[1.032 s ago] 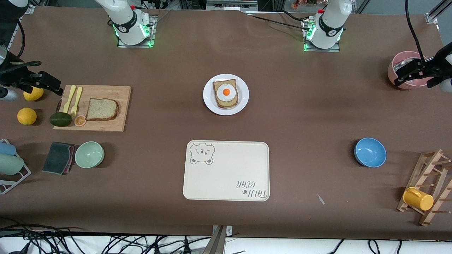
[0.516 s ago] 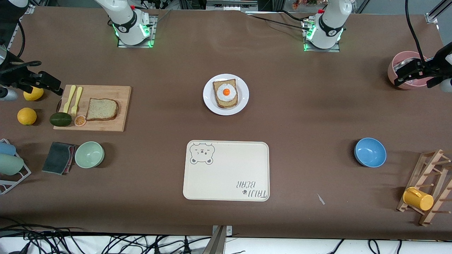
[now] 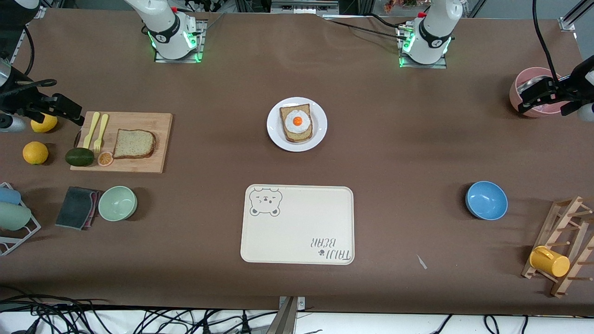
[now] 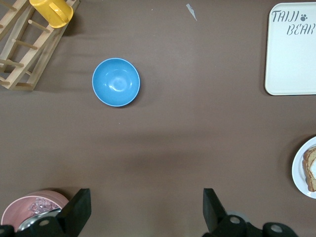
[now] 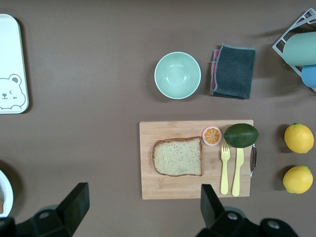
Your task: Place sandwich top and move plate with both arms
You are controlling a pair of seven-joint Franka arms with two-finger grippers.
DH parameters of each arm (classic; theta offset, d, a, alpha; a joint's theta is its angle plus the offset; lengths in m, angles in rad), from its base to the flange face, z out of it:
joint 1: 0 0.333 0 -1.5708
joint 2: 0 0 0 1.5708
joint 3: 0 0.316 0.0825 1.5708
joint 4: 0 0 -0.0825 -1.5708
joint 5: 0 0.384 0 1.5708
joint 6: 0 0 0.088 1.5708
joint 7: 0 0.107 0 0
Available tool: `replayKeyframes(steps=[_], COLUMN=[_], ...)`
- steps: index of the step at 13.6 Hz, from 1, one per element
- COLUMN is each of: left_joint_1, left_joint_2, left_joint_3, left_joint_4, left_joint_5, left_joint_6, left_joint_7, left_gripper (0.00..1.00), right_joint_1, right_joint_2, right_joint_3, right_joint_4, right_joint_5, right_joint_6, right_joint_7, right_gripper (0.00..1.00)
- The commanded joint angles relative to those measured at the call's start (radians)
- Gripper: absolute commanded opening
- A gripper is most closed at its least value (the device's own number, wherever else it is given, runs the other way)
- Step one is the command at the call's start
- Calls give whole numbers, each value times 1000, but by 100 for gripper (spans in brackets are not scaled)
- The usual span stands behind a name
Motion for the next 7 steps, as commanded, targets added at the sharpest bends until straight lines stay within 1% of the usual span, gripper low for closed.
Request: replayKeyframes(steps=[1,7], left_joint_1=[-7,-14], left_joint_2=[-6,-8], left_joint_3=[2,1], left_joint_4=[-11,-11], left_joint_5=[23,26], left_joint_6=[12,11], left_joint_7=[9,3], left_gripper=[100,100], right_joint_1=[2,1], right_joint_2=[-13,-10], right_joint_3=[4,3], right_joint_4=[9,9], right_joint_5=[-9,-11], right_joint_6=[-8,-21], right_joint_7=[1,-12], right_gripper=[100,100])
